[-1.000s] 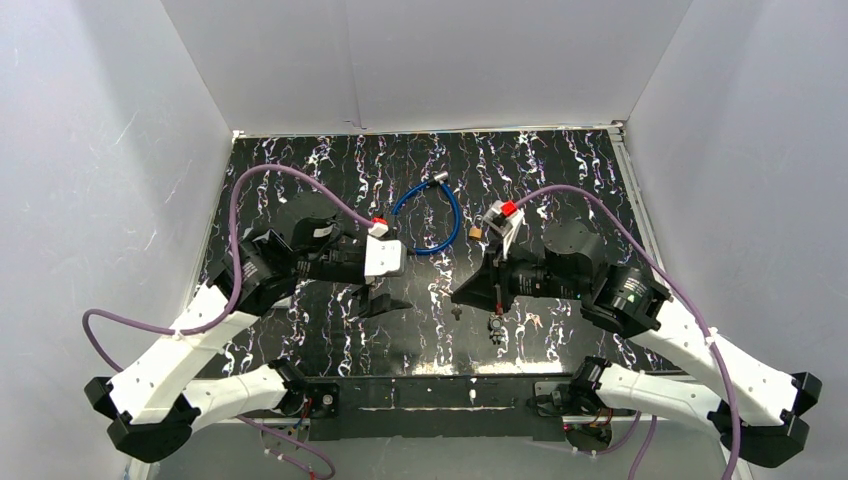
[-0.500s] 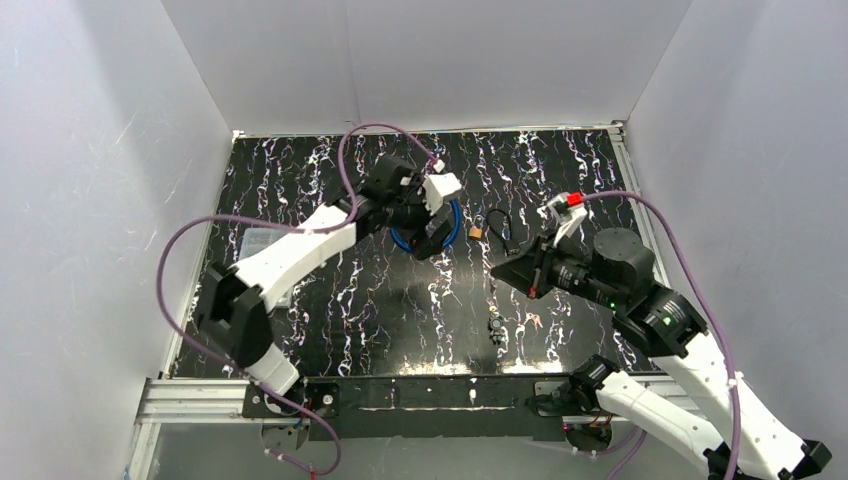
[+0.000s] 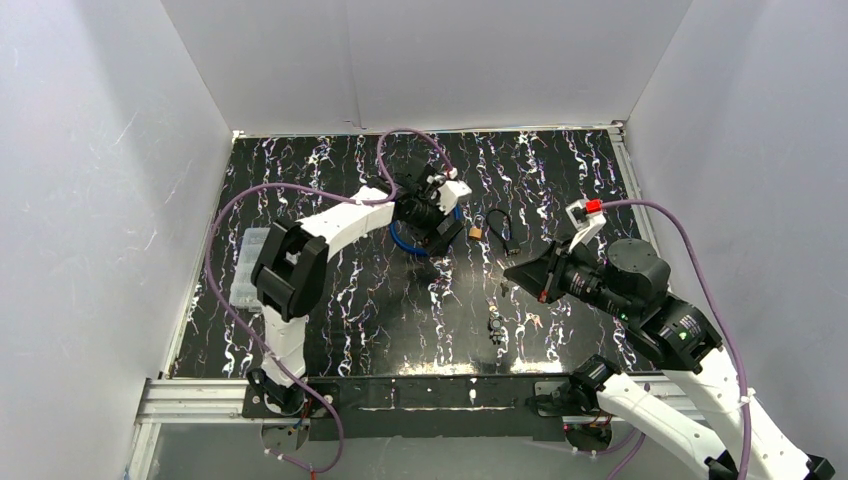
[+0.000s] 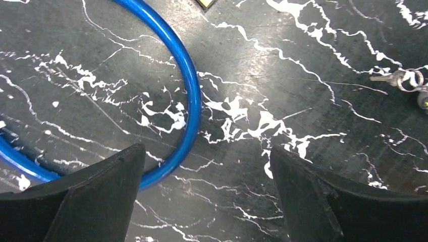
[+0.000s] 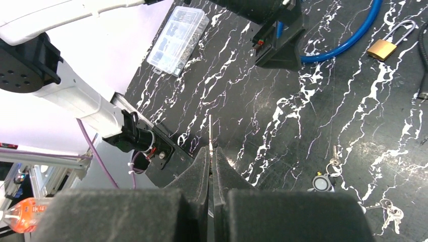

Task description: Unlock with the key

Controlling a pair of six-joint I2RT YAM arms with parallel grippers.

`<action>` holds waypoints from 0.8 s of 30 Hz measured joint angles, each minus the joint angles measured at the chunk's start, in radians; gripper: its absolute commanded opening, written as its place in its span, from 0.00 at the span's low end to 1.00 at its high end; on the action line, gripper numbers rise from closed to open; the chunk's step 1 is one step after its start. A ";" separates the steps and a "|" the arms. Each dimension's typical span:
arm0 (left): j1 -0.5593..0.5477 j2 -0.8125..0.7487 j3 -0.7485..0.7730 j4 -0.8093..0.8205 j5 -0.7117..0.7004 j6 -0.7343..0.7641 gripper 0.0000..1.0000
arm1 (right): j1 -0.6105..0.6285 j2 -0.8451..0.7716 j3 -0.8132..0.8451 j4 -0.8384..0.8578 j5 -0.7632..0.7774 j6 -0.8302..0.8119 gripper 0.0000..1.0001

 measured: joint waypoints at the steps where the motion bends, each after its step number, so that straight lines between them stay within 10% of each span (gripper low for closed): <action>1: 0.000 0.021 0.012 -0.007 0.000 -0.001 0.87 | 0.000 -0.001 0.000 -0.003 0.006 0.000 0.01; 8: 0.000 0.081 0.009 -0.038 -0.020 0.000 0.81 | -0.001 -0.005 0.002 -0.023 0.032 0.001 0.01; 24: -0.002 -0.017 -0.197 -0.023 -0.088 0.148 0.35 | -0.003 -0.001 0.010 -0.029 0.033 0.006 0.01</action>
